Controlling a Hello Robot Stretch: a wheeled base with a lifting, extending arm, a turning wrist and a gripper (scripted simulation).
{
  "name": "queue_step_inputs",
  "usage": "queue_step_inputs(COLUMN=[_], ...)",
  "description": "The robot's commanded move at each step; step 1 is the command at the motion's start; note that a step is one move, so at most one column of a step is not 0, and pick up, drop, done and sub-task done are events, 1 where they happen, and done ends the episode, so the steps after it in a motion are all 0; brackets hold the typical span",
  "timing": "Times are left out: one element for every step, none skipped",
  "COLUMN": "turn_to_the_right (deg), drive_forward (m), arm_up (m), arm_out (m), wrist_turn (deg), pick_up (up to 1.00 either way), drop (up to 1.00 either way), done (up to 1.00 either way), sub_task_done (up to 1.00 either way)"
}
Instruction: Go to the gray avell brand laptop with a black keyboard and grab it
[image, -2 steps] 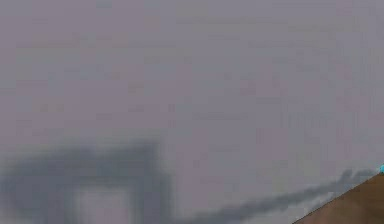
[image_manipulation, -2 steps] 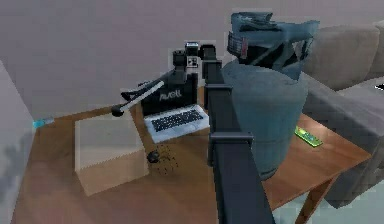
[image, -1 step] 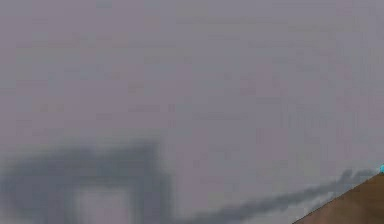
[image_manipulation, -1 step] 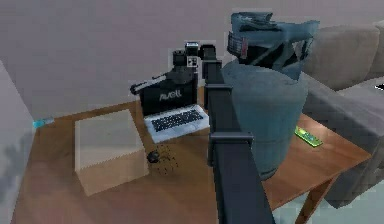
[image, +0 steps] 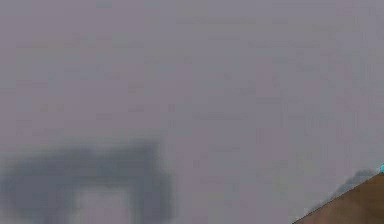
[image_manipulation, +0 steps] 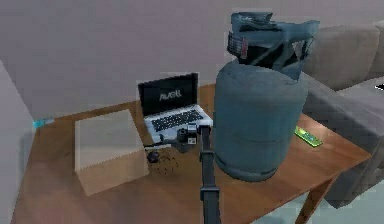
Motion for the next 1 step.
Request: queue_step_inputs(turn_to_the_right=[0.0], drive_forward=[0.0], arm_up=[0.0], arm_out=[0.0], wrist_turn=[0.0], pick_up=[1.0], drop=[0.0], done=[0.0], sub_task_done=[0.0])
